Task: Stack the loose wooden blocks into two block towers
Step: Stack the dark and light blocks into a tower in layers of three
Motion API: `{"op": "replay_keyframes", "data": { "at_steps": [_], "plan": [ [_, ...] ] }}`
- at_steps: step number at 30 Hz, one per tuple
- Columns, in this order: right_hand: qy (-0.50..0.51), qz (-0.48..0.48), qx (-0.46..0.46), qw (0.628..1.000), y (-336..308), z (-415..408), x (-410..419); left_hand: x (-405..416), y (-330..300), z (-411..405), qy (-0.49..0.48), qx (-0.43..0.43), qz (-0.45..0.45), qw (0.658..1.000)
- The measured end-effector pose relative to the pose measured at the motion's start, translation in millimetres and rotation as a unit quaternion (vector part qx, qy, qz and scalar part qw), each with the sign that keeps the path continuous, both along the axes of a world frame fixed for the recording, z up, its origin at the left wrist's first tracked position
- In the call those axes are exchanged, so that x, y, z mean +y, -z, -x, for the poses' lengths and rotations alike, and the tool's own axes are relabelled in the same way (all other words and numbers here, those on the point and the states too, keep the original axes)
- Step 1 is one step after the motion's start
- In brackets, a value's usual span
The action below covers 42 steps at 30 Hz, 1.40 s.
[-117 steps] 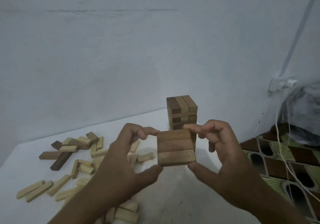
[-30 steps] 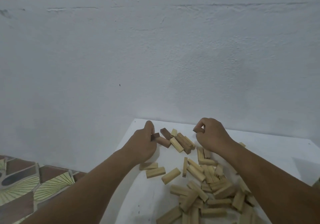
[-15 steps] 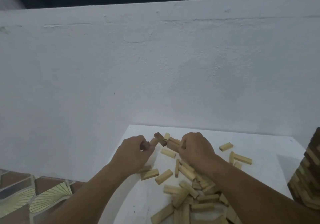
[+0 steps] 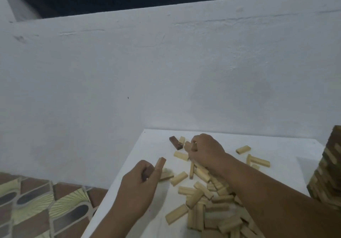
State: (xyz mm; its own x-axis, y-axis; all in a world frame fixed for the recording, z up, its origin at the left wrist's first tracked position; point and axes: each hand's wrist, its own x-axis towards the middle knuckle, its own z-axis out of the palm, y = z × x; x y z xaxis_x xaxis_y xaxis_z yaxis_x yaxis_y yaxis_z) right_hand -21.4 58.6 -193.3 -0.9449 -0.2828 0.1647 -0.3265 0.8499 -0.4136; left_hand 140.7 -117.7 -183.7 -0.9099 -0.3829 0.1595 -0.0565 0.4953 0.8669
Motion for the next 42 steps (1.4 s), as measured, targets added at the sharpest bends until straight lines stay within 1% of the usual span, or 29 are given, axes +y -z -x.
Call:
{"op": "replay_keyframes", "data": {
  "at_steps": [3, 6, 8, 10, 12, 15, 18, 19, 22, 24, 29, 32, 35, 37, 39, 42],
  "plan": [
    [-0.004, 0.032, 0.0, 0.999, -12, -17, 18, -2, -6, 6, 0.004, -0.013, 0.007, 1.0],
    [-0.006, 0.02, 0.003, 1.0, -17, -44, 52, -1, -13, 24, 0.028, -0.035, 0.015, 0.999],
    [0.009, 0.005, -0.007, 1.0, -14, -68, 81, 1, -13, 48, 0.039, -0.074, -0.003, 0.996],
    [0.03, 0.012, -0.025, 0.999, -11, -92, 109, 7, -13, 73, 0.046, -0.107, -0.032, 0.993],
    [0.041, 0.024, -0.038, 0.998, -10, -110, 129, 15, -11, 96, 0.051, -0.119, -0.029, 0.991],
    [0.05, 0.035, -0.036, 0.998, -5, -122, 140, 21, -6, 123, 0.037, -0.127, 0.02, 0.991],
    [0.056, 0.052, -0.016, 0.997, 2, -126, 140, 22, 2, 152, 0.026, -0.147, 0.144, 0.978],
    [0.052, 0.056, -0.007, 0.997, 3, -127, 139, 23, 3, 160, 0.014, -0.152, 0.172, 0.973],
    [0.045, 0.059, 0.008, 0.997, 7, -127, 139, 26, 5, 178, -0.019, -0.14, 0.213, 0.967],
    [0.045, 0.062, 0.012, 0.997, 8, -127, 140, 29, 5, 185, -0.037, -0.141, 0.2, 0.969],
    [0.047, 0.071, 0.006, 0.996, 8, -128, 140, 30, 3, 183, -0.04, -0.168, 0.074, 0.982],
    [0.051, 0.069, 0.004, 0.996, 6, -129, 137, 29, -1, 177, -0.043, -0.172, 0.081, 0.981],
    [0.056, 0.065, 0.0, 0.996, 2, -134, 140, 28, -6, 166, -0.048, -0.133, 0.079, 0.987],
    [0.064, 0.061, 0.003, 0.996, 1, -140, 145, 31, -12, 152, -0.05, -0.067, 0.046, 0.995],
    [0.079, 0.06, 0.006, 0.995, -1, -150, 152, 41, -21, 130, -0.013, -0.019, 0.016, 1.0],
    [0.106, 0.063, -0.003, 0.992, 0, -167, 163, 74, -35, 83, 0.104, -0.011, -0.046, 0.993]
  ]
}}
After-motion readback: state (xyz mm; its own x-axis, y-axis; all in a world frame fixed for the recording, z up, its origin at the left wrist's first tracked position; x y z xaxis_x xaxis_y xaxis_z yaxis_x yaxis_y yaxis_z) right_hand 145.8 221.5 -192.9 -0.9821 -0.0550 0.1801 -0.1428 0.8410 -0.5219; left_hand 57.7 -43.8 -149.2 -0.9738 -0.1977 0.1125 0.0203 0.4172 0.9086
